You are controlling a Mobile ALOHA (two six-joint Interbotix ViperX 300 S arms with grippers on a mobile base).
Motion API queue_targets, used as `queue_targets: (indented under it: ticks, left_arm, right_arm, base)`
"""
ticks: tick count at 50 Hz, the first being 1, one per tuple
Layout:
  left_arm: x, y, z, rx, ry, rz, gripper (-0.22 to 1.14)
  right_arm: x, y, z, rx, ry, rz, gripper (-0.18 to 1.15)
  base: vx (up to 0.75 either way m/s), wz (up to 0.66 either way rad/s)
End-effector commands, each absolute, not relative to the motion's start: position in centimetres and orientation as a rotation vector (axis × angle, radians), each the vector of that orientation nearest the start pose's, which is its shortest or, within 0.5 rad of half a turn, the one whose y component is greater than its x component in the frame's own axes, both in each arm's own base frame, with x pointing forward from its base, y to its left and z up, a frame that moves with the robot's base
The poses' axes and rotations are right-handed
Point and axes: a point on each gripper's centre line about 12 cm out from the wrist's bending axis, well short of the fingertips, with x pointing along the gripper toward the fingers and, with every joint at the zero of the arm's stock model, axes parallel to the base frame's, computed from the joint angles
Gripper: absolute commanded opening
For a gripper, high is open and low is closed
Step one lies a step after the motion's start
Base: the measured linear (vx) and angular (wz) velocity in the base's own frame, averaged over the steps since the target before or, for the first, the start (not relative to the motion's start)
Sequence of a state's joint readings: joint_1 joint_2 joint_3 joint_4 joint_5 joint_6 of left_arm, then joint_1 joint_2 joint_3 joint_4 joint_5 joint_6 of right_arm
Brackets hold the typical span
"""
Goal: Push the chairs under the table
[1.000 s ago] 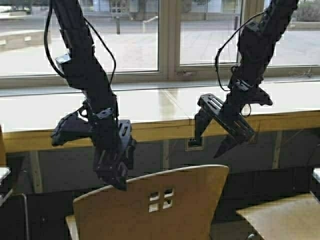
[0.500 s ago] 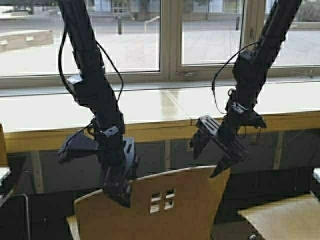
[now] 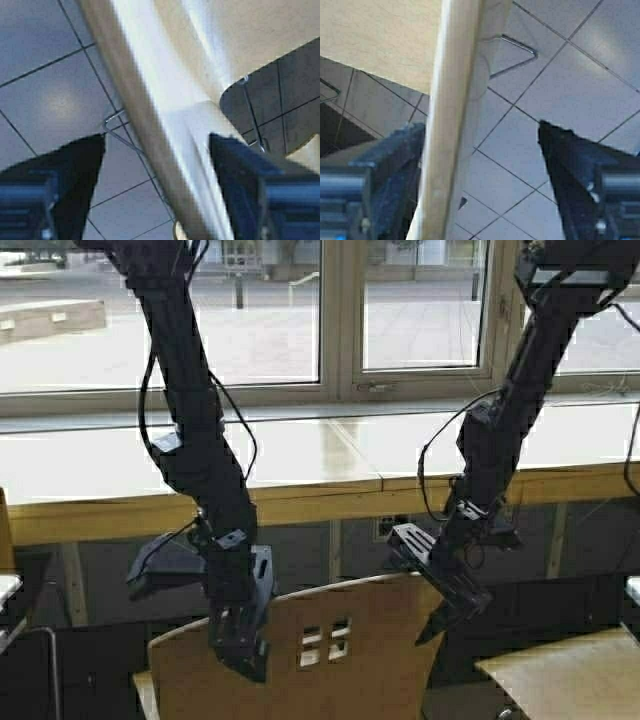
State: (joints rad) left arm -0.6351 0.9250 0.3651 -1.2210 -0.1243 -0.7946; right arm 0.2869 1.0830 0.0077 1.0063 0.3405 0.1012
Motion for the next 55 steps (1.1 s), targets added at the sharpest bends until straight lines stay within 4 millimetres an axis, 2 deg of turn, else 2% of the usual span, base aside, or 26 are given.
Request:
queue_targets:
  ticks: [1, 4, 8, 17, 20, 23, 27, 38, 55]
  left_arm:
    - [33.4, -22.6, -13.7, -1.287, 1.075, 0.795, 0.93]
    - [33.3, -22.5, -13.9, -1.286, 1.077, 0.799, 0.87]
    - [33.4, -22.0, -14.1, -1.287, 1.071, 0.813, 0.7]
    - [33.5, -20.5, -14.4, -1.293, 1.06, 0.854, 0.15]
    - [33.4, -19.9, -14.5, -1.295, 1.056, 0.87, 0.02]
    - [33.5, -19.4, -14.6, -1.298, 1.051, 0.884, -0.02]
    - [33.7, -18.7, -14.7, -1.3, 1.043, 0.897, 0.01]
    - [33.7, -16.9, -14.8, -1.297, 1.03, 0.931, 0.03]
    - [34.7, -15.6, -14.3, -1.29, 0.991, 0.924, 0.03]
  right_arm:
    - [45.0, 16.8, -15.0, 0.906, 1.392, -0.222, 0.96]
    - [45.0, 16.8, -15.1, 0.902, 1.392, -0.219, 0.9]
    - [45.0, 16.8, -15.0, 0.901, 1.392, -0.217, 0.72]
    - [45.0, 16.9, -15.3, 0.898, 1.397, -0.216, 0.09]
    - [44.6, 16.9, -15.5, 0.896, 1.408, -0.219, -0.04]
    - [44.3, 17.0, -15.6, 0.893, 1.419, -0.219, -0.02]
    - [43.9, 17.0, -15.6, 0.891, 1.433, -0.22, 0.06]
    - [42.3, 17.9, -15.6, 0.858, 1.475, -0.211, 0.05]
    - [42.2, 17.9, -16.9, 0.79, 1.468, -0.182, 0.05]
  base:
    - [0.0, 0.0]
    - [0.0, 0.0]
    - [0.0, 0.0]
    - [0.01, 0.0]
    - [0.02, 0.02]
    - [0.02, 0.01]
    - [0.04, 0.01]
    - [0.1, 0.03]
    - [0.17, 0.02]
